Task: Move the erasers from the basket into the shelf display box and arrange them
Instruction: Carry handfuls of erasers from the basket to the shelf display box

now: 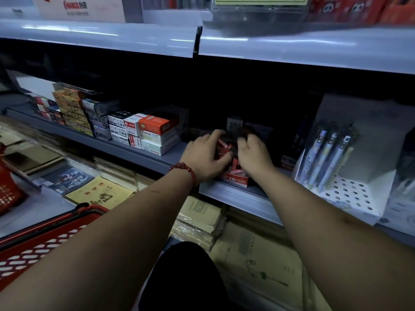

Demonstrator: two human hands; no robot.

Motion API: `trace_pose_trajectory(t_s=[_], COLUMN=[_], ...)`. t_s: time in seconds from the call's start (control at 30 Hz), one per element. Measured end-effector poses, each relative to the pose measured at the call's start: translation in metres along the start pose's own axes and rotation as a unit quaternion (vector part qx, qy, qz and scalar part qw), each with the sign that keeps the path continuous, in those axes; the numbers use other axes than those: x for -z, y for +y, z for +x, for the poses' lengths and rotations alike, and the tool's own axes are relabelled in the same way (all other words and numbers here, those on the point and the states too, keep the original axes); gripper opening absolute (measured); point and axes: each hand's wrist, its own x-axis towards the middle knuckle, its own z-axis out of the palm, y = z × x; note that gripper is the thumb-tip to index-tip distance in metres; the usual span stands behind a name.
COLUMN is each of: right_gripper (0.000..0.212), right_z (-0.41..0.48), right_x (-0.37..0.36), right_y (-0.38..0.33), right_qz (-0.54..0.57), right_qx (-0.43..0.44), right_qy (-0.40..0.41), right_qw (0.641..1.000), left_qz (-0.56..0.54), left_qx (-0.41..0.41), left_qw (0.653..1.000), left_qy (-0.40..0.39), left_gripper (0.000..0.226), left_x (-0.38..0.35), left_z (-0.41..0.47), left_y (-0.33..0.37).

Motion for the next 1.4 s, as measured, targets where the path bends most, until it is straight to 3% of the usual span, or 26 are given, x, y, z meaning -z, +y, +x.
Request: trace_pose_trajectory(t_s=[0.1,0.3,0.53,0.83,1.0,1.2,1.4], right_gripper=[0.03,0.04,0.056,0.063,0.065,0.07,0.091], right_z=[-0.001,-0.012,-0.036,-0.092,-0.131,-0.186,-0.229], right_x=[0.0,0.006,-0.024,-0.156,-0.264,-0.401,-0.515], right_y=[0.012,0.009,-0.036,-0.121,-0.152,-0.151,-0.099], right_qz=[-0.093,-0.187,-0.182,-0.162,-0.142,-0.153,-0.223], right_qx=[0.046,0.107,0.237,0.338,0.372,0.38,0.38], right_qy=[-0.033,-0.03,-0.058,-0.201,-0.29,-0.423,-0.583], right_qw=[0.994,0.976,0.953,0.905,0.87,0.808,0.682], left_qz=[0.175,0.14,0.184,0.222,0.218,0.217,0.2], left_qx=[-0.036,-0.02,0.029,0.14,0.215,0.302,0.336], left_qw=[0.984,0.99,0.982,0.962,0.948,0.914,0.868], left_qy=[0.015,0.003,-0.017,-0.068,-0.088,-0.162,-0.307], left_gripper=[0.062,0.052,0.059,0.074,0.068,0.073,0.087], left_x=[0.005,0.016,0.069,0.142,0.162,0.147,0.1], left_z=[-0.005,-0.02,-0.069,-0.183,-0.269,-0.367,-0.44], left_y=[-0.003,-0.015,-0.056,-0.167,-0.246,-0.338,-0.421])
